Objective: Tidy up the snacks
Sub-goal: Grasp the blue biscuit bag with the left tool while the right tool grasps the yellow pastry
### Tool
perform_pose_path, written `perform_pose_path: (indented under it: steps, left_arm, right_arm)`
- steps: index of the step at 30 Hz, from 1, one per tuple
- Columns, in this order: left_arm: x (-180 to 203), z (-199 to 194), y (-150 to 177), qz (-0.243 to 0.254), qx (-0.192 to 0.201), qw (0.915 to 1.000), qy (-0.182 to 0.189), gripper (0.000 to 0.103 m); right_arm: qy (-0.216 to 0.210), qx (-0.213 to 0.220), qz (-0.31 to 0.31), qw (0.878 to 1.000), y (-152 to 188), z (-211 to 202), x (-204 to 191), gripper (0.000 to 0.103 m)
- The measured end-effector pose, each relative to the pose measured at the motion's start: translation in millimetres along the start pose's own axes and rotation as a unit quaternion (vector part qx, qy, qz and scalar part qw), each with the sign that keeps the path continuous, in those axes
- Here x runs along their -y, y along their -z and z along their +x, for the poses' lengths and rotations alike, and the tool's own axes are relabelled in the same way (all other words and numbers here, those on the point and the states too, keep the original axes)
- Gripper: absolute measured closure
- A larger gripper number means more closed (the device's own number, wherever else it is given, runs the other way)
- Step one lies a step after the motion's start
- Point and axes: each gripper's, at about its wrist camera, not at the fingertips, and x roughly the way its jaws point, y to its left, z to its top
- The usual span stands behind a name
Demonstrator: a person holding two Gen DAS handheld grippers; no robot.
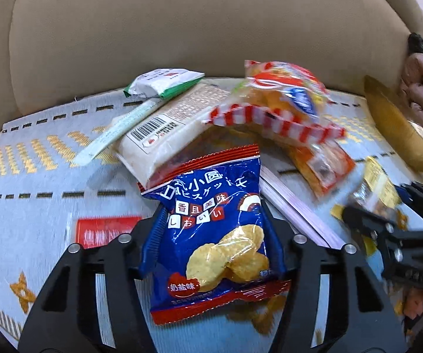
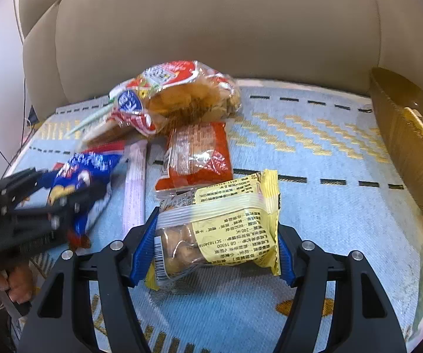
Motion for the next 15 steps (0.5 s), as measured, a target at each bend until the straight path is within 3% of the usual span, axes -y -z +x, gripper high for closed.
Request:
perform_pose_path:
  steps: [3,7,15]
  left_arm:
    - [12,-11,8,0.043,0.007,0.9990,0.000,0.046]
    - [13,-24,2,0.024,0.009,0.9995,0.020,0.047]
    - [18,-79,-38,0.042,0.094,0.9945,0.019,0.047]
  right_arm:
    - [-0.003,0.018,0.006,1.000,-6,-13,-1,0.037]
    - [-0.004,0.053,0.016,0.998,-19,-37,3,0.037]
    - [0.012,0.119,0.057,0.991,-59,-82,32,0.037]
